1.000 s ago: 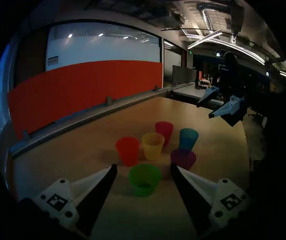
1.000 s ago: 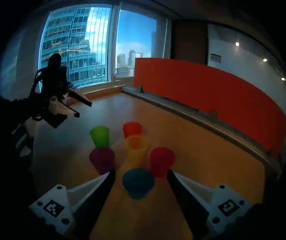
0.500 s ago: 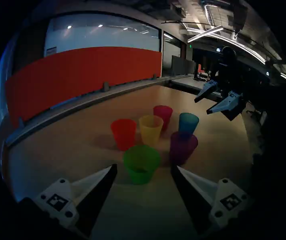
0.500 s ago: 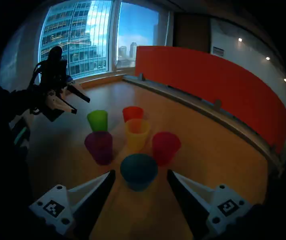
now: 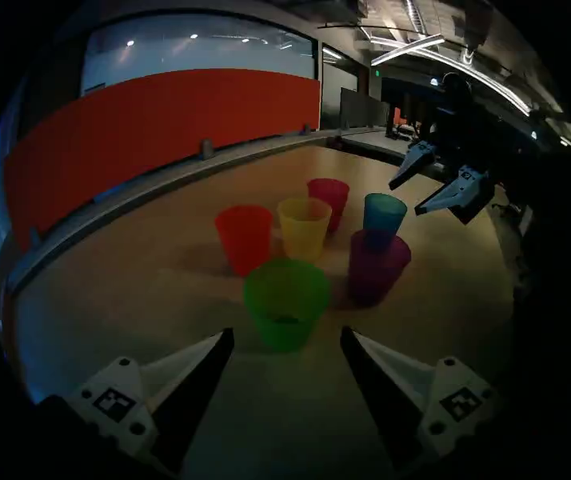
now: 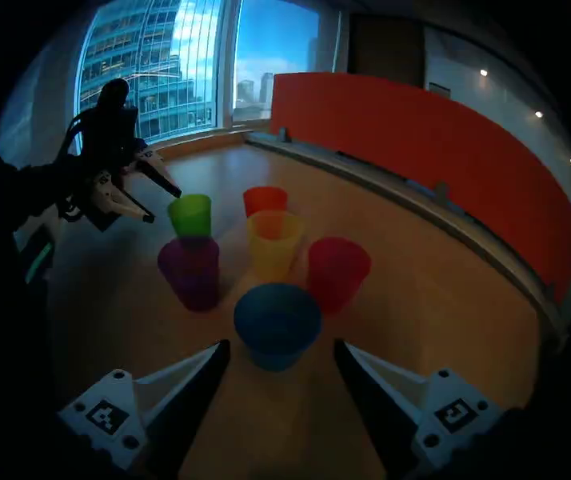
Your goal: Pour water
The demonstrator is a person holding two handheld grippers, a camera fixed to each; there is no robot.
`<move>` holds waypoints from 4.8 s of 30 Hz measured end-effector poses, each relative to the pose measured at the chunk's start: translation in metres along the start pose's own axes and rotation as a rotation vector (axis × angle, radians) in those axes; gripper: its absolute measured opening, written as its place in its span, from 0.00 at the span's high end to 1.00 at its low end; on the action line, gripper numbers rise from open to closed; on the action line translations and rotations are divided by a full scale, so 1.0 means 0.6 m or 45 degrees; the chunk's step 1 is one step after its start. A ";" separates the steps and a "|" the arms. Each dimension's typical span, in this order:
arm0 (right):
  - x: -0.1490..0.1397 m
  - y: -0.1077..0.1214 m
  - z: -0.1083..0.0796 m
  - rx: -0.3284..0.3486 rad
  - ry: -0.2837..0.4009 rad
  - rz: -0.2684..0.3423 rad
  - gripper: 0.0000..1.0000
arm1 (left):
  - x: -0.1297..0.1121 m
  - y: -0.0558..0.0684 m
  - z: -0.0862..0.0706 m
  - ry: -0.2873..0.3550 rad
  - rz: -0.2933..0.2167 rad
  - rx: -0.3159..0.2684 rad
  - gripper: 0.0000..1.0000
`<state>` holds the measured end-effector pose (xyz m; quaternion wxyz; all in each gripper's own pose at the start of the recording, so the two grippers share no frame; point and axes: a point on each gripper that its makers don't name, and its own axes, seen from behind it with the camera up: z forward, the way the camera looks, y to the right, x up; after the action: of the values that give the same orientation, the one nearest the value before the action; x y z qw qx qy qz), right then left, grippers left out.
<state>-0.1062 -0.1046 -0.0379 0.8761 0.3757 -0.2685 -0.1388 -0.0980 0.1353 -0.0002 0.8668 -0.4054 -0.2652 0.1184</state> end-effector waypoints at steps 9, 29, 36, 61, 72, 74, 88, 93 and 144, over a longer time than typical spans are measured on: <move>-0.015 -0.001 0.026 0.014 -0.020 0.009 0.00 | -0.005 -0.005 0.025 -0.020 -0.007 -0.021 0.00; -0.013 -0.002 0.070 0.038 -0.011 0.027 0.00 | 0.007 0.004 0.079 -0.018 -0.003 -0.074 0.00; -0.008 -0.002 0.077 0.048 -0.003 0.034 0.00 | 0.016 0.006 0.090 -0.005 -0.005 -0.088 0.00; -0.001 -0.004 0.088 0.050 0.011 0.028 0.00 | 0.025 0.010 0.102 -0.018 0.015 -0.093 0.13; -0.002 -0.006 0.092 0.043 0.033 0.013 0.10 | 0.028 0.011 0.101 -0.014 0.021 -0.091 0.13; 0.001 -0.005 0.091 0.038 0.039 0.018 0.10 | 0.033 0.012 0.099 -0.006 0.022 -0.092 0.13; 0.072 0.006 0.046 -0.011 0.184 0.066 0.10 | 0.088 0.006 0.058 0.115 0.001 -0.037 0.13; 0.105 0.004 0.022 -0.026 0.244 0.063 0.10 | 0.122 0.000 0.034 0.187 -0.002 -0.007 0.13; 0.303 -0.007 -0.077 -0.106 0.636 -0.003 0.10 | 0.287 0.035 -0.073 0.613 -0.019 0.034 0.12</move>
<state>0.0686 -0.1610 -0.0010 0.9298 0.3623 -0.0373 -0.0537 0.0697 0.1933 0.0229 0.9111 -0.4086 -0.0522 0.0153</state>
